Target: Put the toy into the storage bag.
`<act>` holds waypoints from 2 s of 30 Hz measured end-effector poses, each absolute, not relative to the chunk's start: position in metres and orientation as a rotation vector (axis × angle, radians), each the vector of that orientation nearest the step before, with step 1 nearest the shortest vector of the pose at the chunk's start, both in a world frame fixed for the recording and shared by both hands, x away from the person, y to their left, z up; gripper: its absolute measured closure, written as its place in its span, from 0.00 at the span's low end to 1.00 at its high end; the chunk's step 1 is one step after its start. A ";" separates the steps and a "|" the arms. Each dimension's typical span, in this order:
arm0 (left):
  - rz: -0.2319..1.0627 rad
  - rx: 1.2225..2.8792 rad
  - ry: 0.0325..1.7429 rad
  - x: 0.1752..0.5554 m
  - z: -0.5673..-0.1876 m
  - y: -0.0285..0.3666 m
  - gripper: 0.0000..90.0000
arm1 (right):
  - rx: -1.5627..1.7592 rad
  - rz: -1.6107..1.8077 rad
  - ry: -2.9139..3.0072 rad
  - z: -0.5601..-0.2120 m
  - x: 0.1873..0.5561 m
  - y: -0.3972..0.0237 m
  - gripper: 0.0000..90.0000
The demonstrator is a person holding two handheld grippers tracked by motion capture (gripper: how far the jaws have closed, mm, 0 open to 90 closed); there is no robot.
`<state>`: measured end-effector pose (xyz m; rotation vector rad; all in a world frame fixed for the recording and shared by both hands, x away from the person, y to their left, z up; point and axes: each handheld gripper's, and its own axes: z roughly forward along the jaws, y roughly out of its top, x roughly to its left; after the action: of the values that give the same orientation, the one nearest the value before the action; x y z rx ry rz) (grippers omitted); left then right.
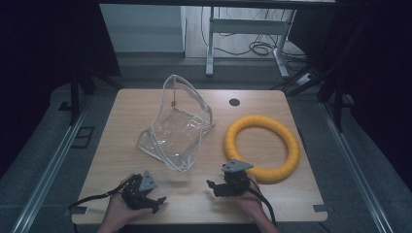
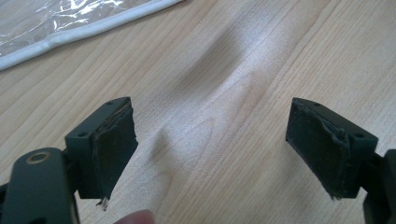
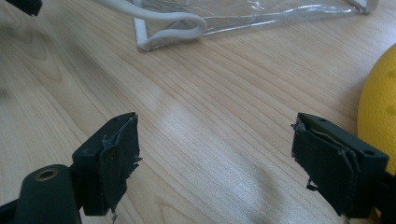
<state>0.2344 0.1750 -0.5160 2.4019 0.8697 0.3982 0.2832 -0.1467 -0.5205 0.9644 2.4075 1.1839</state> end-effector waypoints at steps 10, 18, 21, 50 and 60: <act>0.425 2.377 0.867 0.232 -0.513 0.176 0.18 | 0.944 1.191 2.416 -0.520 0.279 -0.146 0.22; 0.415 2.388 0.868 0.234 -0.515 0.176 0.18 | 0.915 1.208 2.435 -0.517 0.279 -0.147 0.22; 0.412 2.385 0.868 0.233 -0.514 0.176 0.18 | 0.926 1.229 2.439 -0.516 0.278 -0.148 0.24; 0.418 2.373 0.878 0.233 -0.511 0.178 0.18 | 0.837 1.249 2.514 -0.466 0.290 -0.180 0.23; 0.408 2.386 0.865 0.233 -0.513 0.174 0.18 | 0.814 1.167 2.529 -0.449 0.300 -0.188 0.25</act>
<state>0.2333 0.1743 -0.5127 2.3855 0.8653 0.4078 0.3003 -0.1876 -0.4492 0.8136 2.5293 1.1675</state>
